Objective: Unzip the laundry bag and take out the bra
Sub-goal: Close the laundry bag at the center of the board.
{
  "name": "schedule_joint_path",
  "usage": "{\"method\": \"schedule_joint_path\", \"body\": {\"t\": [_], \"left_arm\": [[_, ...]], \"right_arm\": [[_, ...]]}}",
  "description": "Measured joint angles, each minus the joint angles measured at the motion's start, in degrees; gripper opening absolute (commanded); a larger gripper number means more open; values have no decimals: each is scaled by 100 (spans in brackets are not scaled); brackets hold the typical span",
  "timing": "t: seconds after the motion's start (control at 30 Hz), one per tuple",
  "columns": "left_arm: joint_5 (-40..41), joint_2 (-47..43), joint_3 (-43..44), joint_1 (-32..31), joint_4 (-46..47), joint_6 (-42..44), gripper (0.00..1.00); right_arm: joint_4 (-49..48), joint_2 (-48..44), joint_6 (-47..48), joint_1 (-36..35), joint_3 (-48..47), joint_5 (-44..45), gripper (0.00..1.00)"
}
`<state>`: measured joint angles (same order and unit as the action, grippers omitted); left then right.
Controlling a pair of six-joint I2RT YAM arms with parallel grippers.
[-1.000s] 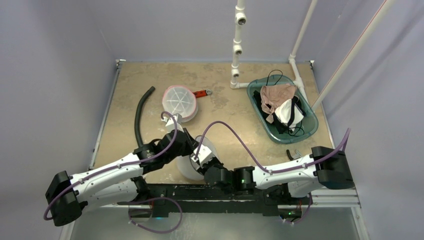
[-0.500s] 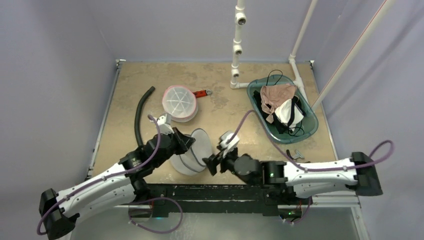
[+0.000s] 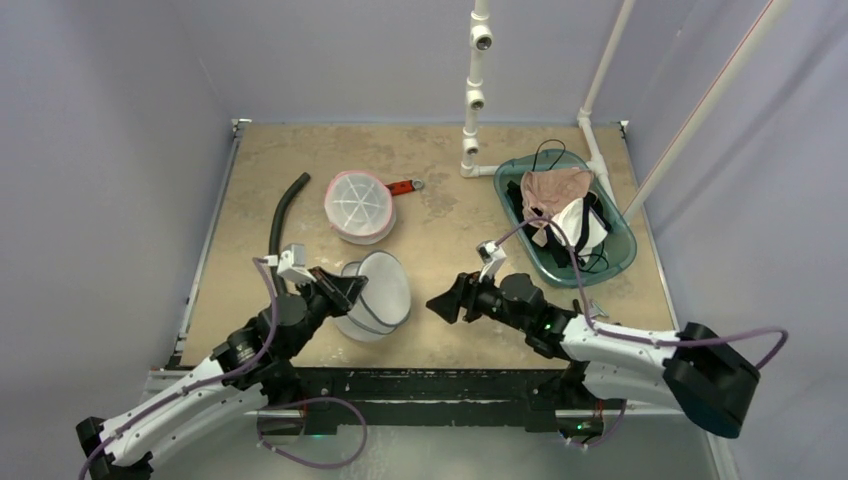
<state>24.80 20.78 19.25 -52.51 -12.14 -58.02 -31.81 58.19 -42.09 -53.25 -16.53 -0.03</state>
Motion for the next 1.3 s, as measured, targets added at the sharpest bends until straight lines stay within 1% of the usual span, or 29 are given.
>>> {"method": "schedule_joint_path", "body": {"t": [0.17, 0.37, 0.5, 0.63, 0.83, 1.2, 1.3], "left_arm": [[452, -457, -42, 0, -498, -94, 0], [704, -584, -42, 0, -767, -127, 0], [719, -597, -42, 0, -868, -133, 0], [710, -608, -42, 0, -863, -114, 0], [581, -564, -39, 0, -763, -70, 0], [264, -136, -4, 0, -225, 59, 0], [221, -133, 2, 0, -153, 57, 0]], "right_arm": [[-1143, 1023, -505, 162, 94, -868, 70], [-2402, 2389, -1047, 240, 20, -1510, 67], [-3064, 3270, -1436, 260, -297, -1825, 65], [-3587, 3950, -1709, 260, -688, -2072, 65], [-4044, 4505, -1969, 264, -997, -2286, 65], [-4422, 4986, -2260, 264, -1014, -2378, 66], [-4675, 5206, -2402, 264, -1014, -2417, 64]]}}
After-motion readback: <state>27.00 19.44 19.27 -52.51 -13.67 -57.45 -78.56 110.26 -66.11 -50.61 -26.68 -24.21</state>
